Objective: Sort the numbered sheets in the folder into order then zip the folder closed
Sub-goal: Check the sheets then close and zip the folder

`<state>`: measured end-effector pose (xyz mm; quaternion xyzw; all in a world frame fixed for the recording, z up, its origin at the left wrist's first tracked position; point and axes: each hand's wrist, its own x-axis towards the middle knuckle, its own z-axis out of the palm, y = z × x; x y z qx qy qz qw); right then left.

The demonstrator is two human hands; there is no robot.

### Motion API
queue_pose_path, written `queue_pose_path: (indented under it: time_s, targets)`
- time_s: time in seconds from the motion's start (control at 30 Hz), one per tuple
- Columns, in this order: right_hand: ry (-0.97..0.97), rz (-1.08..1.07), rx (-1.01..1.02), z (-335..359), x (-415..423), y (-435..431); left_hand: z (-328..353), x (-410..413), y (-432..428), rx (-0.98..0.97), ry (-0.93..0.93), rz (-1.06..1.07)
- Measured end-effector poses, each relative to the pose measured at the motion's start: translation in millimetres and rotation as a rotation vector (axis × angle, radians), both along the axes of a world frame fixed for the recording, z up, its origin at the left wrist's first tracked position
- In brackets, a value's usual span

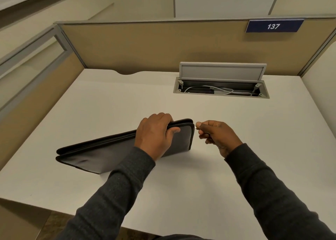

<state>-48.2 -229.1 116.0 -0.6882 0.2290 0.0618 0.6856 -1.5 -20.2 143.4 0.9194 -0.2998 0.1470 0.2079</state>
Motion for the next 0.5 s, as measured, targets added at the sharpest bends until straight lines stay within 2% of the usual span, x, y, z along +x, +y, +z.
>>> queue_pose_path:
  time_s: [0.17,0.37,0.5]
  targets:
    - [-0.027,0.046,0.008,-6,3,7,6,-2,-17,0.136,0.072,0.002]
    - [0.035,0.006,0.058,-26,-4,5,21,-4,-10,-0.039,-0.006,-0.03]
    - [-0.021,-0.018,0.035,-18,-3,5,44,5,-2,-0.094,0.001,-0.038]
